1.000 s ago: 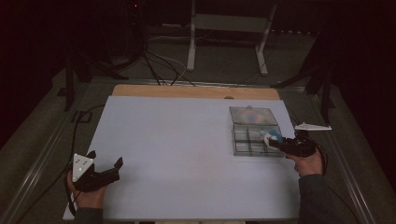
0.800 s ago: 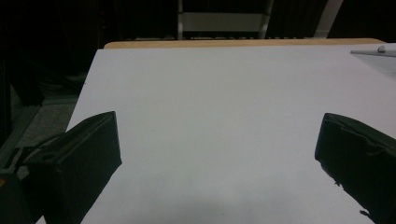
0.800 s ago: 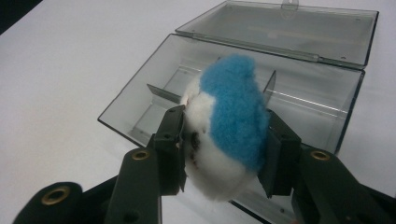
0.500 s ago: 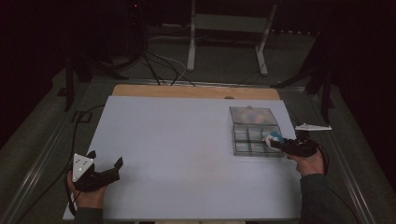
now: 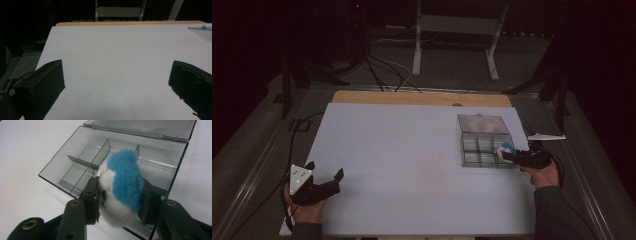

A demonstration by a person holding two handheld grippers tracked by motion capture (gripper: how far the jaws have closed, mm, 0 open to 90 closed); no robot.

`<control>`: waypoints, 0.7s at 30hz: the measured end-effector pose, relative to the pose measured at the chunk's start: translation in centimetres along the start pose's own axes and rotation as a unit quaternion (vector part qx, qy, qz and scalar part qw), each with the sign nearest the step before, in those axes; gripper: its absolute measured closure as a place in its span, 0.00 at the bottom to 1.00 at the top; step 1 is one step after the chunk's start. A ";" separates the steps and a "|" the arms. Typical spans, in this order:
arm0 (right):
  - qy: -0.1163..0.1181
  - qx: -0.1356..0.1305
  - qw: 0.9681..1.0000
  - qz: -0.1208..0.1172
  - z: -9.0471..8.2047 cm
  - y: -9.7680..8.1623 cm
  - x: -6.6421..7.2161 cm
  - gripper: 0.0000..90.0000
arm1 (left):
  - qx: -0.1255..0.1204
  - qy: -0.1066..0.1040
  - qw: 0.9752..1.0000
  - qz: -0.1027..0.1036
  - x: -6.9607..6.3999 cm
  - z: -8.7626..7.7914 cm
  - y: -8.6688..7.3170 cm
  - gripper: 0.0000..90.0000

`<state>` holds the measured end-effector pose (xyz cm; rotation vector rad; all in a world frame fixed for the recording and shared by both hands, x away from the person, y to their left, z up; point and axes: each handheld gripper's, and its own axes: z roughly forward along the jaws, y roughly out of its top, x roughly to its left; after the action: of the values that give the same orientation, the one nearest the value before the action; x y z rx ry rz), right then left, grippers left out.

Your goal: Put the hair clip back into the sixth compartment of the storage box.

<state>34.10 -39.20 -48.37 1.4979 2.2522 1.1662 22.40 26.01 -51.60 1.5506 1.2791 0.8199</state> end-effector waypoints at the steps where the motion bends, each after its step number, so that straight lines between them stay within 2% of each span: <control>1: -0.001 0.001 1.000 0.001 0.1 0.0 0.0 0.65 | 0.000 0.000 1.000 0.000 0.0 0.0 0.0 0.01; 16: -0.006 0.020 1.000 -0.002 0.8 -0.2 -0.3 0.64 | 0.000 -0.001 1.000 0.000 0.0 0.1 0.0 0.01; 21: -0.007 0.021 1.000 0.004 1.0 -0.4 -0.5 0.62 | 0.000 -0.001 1.000 0.000 0.0 0.0 0.0 0.01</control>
<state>34.64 -39.19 -49.44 1.5263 2.2777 1.1128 22.43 25.98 -51.63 1.5506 1.2783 0.8179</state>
